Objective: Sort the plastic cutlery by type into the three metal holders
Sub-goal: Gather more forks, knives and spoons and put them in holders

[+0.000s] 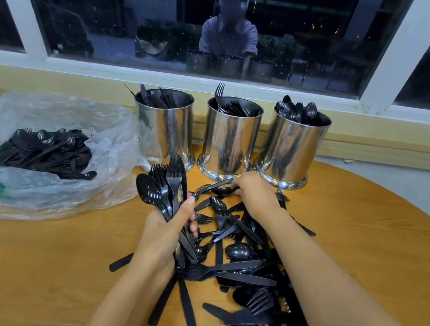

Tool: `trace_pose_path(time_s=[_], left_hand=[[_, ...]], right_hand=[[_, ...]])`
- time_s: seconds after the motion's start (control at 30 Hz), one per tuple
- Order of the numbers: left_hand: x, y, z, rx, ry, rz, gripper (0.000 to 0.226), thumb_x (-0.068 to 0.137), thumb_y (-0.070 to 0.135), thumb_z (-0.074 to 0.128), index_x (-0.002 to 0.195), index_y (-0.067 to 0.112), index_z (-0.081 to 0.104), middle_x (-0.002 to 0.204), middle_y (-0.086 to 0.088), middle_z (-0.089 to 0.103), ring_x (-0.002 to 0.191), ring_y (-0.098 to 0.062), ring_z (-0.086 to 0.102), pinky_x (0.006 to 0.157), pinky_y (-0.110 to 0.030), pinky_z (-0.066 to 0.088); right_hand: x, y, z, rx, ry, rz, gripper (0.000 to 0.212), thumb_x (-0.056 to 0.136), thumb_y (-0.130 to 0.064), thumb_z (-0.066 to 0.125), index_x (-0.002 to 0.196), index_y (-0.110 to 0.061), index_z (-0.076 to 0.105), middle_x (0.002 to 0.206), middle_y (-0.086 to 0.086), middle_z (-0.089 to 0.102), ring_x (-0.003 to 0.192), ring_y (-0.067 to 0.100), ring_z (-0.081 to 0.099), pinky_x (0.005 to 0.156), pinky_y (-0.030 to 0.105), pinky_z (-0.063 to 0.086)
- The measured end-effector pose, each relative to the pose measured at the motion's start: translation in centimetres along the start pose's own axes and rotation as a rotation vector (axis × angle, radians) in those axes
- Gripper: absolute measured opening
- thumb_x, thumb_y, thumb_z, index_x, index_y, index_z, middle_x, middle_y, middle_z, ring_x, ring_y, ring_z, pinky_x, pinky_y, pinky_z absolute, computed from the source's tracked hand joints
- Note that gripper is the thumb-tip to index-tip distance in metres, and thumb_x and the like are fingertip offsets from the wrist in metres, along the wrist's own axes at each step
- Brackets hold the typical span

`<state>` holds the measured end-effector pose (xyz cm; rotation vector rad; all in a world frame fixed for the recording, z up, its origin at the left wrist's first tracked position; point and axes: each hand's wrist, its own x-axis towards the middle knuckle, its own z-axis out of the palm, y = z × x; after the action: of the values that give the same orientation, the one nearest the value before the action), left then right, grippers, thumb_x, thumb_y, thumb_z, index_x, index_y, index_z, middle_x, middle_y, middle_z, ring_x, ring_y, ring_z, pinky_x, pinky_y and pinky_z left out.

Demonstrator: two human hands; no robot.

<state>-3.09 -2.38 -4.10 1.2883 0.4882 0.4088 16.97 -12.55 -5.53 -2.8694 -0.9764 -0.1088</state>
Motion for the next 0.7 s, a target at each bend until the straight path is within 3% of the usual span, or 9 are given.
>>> trace_pose_path(time_s=[0.13, 0.23, 0.3, 0.37, 0.5, 0.6, 0.7], left_hand=[[0.0, 0.1, 0.0, 0.018, 0.01, -0.034, 0.041, 0.095, 0.041, 0.057, 0.071, 0.007, 0.053, 0.06, -0.008, 0.05, 0.072, -0.008, 0.061, 0.069, -0.016, 0.033], [0.0, 0.1, -0.2, -0.019, 0.004, -0.069, 0.038, 0.092, 0.039, 0.062, 0.072, 0.008, 0.053, 0.06, -0.006, 0.052, 0.066, -0.017, 0.057, 0.074, -0.027, 0.047], [-0.1, 0.2, -0.3, -0.029, 0.003, -0.091, 0.037, 0.091, 0.039, 0.063, 0.073, 0.009, 0.053, 0.06, -0.005, 0.052, 0.063, -0.017, 0.055, 0.088, -0.037, 0.051], [-0.1, 0.2, -0.4, -0.019, -0.004, -0.107, 0.04, 0.09, 0.041, 0.064, 0.071, 0.009, 0.051, 0.057, -0.004, 0.049, 0.059, -0.018, 0.051, 0.098, -0.047, 0.044], [-0.3, 0.3, -0.1, -0.025, -0.034, -0.1, 0.043, 0.084, 0.044, 0.068, 0.068, 0.01, 0.048, 0.051, -0.001, 0.042, 0.049, -0.016, 0.045, 0.083, -0.039, 0.041], [-0.5, 0.3, 0.0, -0.004, -0.081, -0.108, 0.044, 0.079, 0.047, 0.069, 0.073, 0.004, 0.06, 0.055, -0.003, 0.048, 0.048, -0.015, 0.046, 0.076, -0.033, 0.044], [-0.9, 0.5, 0.1, -0.037, -0.238, -0.154, 0.047, 0.074, 0.045, 0.071, 0.096, 0.004, 0.075, 0.075, -0.012, 0.064, 0.047, -0.011, 0.046, 0.058, -0.027, 0.045]], right_hand=[[-1.6, -0.1, -1.1, 0.124, 0.196, -0.07, 0.019, 0.096, -0.014, 0.057, 0.112, -0.012, 0.067, 0.11, 0.005, 0.061, 0.097, 0.024, 0.06, 0.077, 0.035, 0.051], [-2.8, -0.5, -2.9, 0.318, 0.416, -0.073, 0.013, 0.095, -0.015, 0.059, 0.105, -0.01, 0.066, 0.1, 0.001, 0.06, 0.085, 0.016, 0.058, 0.077, 0.032, 0.053], [-3.7, -1.1, -4.6, 0.545, 0.481, 0.014, 0.009, 0.094, -0.017, 0.062, 0.101, -0.011, 0.063, 0.088, 0.0, 0.061, 0.072, 0.009, 0.055, 0.069, 0.025, 0.052], [-5.1, -1.9, -6.4, 0.876, 0.428, 0.085, 0.01, 0.092, -0.015, 0.064, 0.101, -0.009, 0.061, 0.08, 0.0, 0.06, 0.063, 0.007, 0.054, 0.057, 0.02, 0.049], [-8.7, -3.2, -8.4, 1.404, 0.107, 0.121, 0.009, 0.094, -0.009, 0.058, 0.097, -0.01, 0.066, 0.075, -0.004, 0.064, 0.06, 0.004, 0.053, 0.055, 0.017, 0.046], [-10.3, -3.6, -7.7, 1.503, -0.029, 0.132, 0.008, 0.094, -0.01, 0.058, 0.094, -0.009, 0.065, 0.067, -0.001, 0.056, 0.056, 0.007, 0.049, 0.053, 0.018, 0.044], [-11.0, -4.2, -6.6, 1.594, -0.11, 0.086, 0.007, 0.094, -0.008, 0.057, 0.1, -0.006, 0.06, 0.066, 0.001, 0.053, 0.056, 0.009, 0.047, 0.056, 0.019, 0.046]])
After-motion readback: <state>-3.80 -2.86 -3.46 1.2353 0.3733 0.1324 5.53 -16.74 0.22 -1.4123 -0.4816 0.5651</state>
